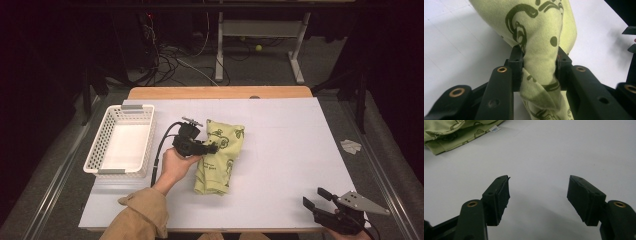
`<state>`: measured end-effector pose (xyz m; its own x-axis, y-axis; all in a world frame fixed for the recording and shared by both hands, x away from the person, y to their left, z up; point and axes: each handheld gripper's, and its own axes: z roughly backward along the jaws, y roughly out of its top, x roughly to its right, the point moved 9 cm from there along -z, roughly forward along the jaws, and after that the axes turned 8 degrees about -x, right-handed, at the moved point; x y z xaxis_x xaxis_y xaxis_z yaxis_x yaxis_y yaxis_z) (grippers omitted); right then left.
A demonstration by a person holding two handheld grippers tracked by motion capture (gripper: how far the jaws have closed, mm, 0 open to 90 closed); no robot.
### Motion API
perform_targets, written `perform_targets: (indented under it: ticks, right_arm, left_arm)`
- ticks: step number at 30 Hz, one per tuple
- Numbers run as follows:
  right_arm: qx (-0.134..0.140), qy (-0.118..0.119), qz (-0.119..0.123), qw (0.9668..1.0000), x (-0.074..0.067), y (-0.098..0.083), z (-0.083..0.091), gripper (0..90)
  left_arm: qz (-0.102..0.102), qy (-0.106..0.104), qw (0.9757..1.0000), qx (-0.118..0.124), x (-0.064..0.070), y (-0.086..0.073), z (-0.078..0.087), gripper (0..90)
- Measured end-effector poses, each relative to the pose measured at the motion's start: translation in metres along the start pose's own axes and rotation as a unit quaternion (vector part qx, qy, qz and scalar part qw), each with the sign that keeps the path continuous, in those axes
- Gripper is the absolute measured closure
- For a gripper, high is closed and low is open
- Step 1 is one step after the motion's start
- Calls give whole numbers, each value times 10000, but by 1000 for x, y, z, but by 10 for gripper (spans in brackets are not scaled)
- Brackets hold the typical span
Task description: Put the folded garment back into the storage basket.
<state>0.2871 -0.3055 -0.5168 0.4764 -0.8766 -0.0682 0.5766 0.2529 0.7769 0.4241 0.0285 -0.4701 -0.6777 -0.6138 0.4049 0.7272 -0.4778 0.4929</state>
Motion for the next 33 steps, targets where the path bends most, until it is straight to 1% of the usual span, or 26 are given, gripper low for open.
perform_targets:
  ticks: [7,16,23,32,33]
  right_arm:
    - [17,-5,10,10000,0,0,0,351]
    - [16,-3,-9,10000,0,0,0,351]
    - [22,-4,-6,10000,0,0,0,351]
    - [23,2,-4,10000,0,0,0,351]
    - [22,2,-7,10000,0,0,0,351]
  left_arm:
    - [-36,17,10000,9,2,2,6,643]
    - [22,-46,10000,49,-1,2,13,643]
    - [-8,-15,10000,74,-1,3,19,644]
    - [49,-27,9999,111,-4,3,24,644]
    - [56,-28,9999,137,-4,4,27,644]
